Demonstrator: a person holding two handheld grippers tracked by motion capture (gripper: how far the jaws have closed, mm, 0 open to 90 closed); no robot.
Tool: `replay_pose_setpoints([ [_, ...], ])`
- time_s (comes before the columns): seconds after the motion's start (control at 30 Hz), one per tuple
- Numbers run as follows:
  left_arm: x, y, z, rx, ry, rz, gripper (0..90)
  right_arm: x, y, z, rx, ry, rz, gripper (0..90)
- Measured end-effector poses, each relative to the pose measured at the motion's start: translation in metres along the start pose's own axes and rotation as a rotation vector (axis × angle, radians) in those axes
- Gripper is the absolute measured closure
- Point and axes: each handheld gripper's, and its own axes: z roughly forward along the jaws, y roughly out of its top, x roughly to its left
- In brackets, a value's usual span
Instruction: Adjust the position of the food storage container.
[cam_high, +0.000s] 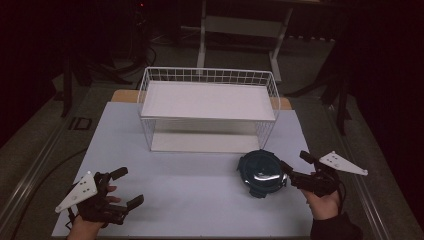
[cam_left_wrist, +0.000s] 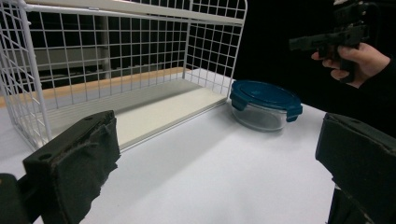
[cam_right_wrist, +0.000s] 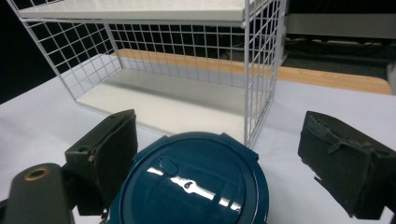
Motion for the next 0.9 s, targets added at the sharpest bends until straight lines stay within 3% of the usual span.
replay_pose_setpoints([
  [0.1, -0.001, 0.000, 0.000, 0.000, -0.002, 0.000, 0.0, -0.001, -0.002, 0.001, 0.011, -0.007, -0.001, 12.5],
  [0.13, -0.001, 0.000, 0.000, 0.001, -0.002, 0.001, 0.0, -0.004, -0.007, 0.003, 0.042, -0.024, -0.016, 14.5],
  [0.27, 0.000, 0.000, 0.001, 0.002, -0.002, -0.001, 0.0, -0.010, -0.014, 0.005, 0.080, -0.033, -0.011, 23.9],
  [0.33, 0.000, -0.001, 0.001, 0.003, -0.003, 0.001, 0.0, -0.018, -0.022, 0.005, 0.097, -0.050, 0.014, 36.0],
  [0.47, 0.000, -0.001, 0.001, 0.008, -0.004, 0.002, 0.0, -0.025, -0.033, 0.005, 0.131, -0.093, 0.000, 56.8],
  [0.63, -0.001, -0.001, 0.002, 0.012, -0.006, 0.002, 0.0, -0.031, -0.047, 0.008, 0.188, -0.133, -0.006, 67.4],
  [0.83, -0.001, -0.002, 0.003, 0.021, -0.008, 0.009, 0.0, -0.037, -0.061, 0.014, 0.260, -0.127, 0.017, 89.2],
  [0.9, -0.001, -0.002, 0.003, 0.022, -0.008, 0.009, 0.0, -0.038, -0.063, 0.015, 0.267, -0.119, 0.020, 89.8],
])
